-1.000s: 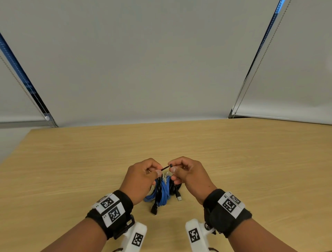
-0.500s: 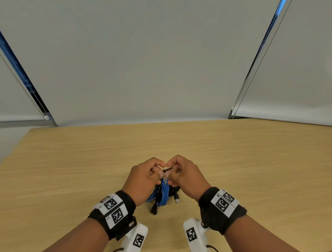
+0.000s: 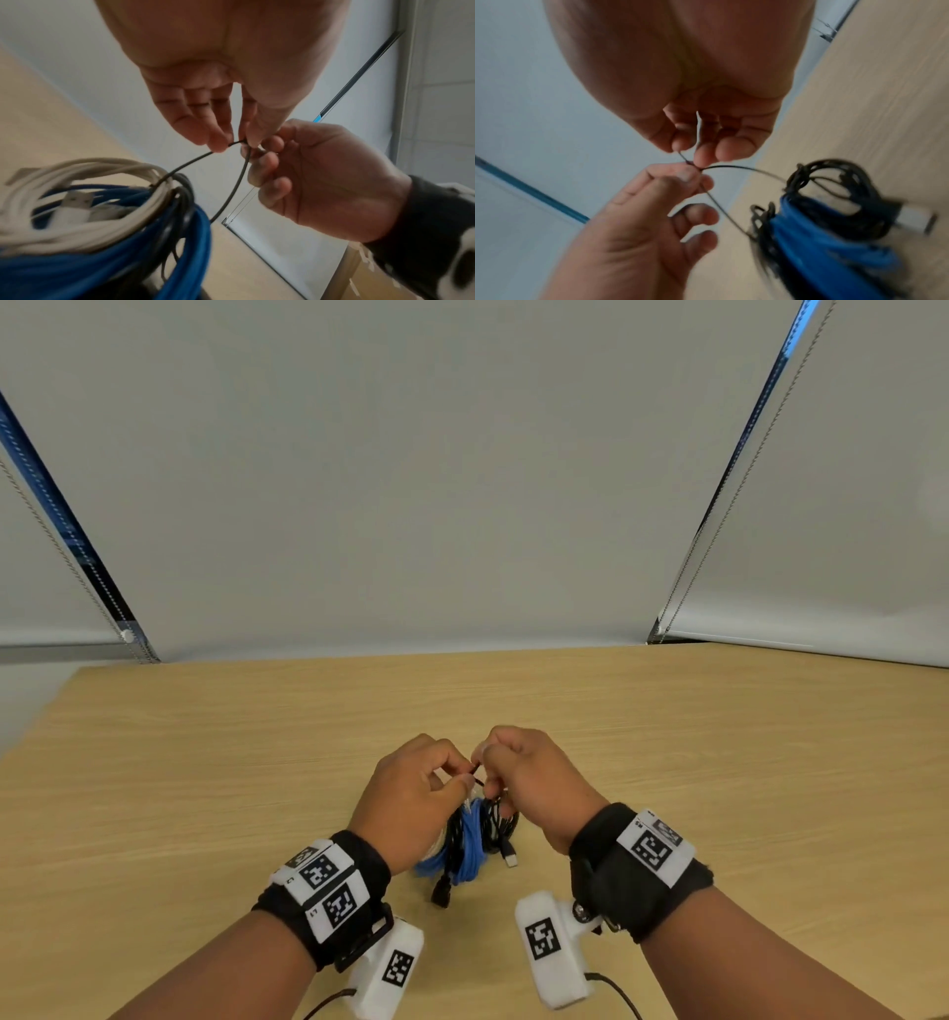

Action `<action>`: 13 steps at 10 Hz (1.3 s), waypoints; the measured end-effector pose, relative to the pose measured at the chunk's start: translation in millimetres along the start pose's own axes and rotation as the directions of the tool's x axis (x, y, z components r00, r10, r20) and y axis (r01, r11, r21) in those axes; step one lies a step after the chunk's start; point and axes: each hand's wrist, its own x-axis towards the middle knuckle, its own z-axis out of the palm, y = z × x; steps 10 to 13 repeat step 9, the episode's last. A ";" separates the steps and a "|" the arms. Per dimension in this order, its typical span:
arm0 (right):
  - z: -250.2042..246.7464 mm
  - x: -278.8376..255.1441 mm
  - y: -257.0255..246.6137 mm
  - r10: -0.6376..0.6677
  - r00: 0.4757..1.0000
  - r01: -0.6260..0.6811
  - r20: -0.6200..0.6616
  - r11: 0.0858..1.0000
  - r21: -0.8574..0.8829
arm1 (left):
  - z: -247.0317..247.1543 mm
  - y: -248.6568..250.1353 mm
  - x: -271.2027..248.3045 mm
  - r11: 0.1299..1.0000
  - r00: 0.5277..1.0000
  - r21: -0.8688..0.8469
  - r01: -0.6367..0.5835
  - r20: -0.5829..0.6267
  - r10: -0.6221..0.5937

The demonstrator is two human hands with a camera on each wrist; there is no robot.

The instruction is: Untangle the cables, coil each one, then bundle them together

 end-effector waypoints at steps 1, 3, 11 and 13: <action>-9.9 -2.0 -28.5 -0.022 0.999 0.036 -0.046 0.942 0.334 | -2.6 -4.7 3.3 0.999 1.000 0.050 0.004 0.028 -0.005; -24.4 -13.7 -76.2 -0.236 0.966 0.257 -0.101 0.896 0.363 | -12.6 -0.2 15.2 0.979 0.999 0.199 -0.043 0.003 0.043; -63.2 -31.8 11.0 -0.098 0.992 0.119 0.076 0.922 -0.369 | -5.9 -44.2 39.6 0.899 0.952 0.424 0.112 0.214 -0.220; -63.2 -31.8 11.0 -0.098 0.992 0.119 0.076 0.922 -0.369 | -5.9 -44.2 39.6 0.899 0.952 0.424 0.112 0.214 -0.220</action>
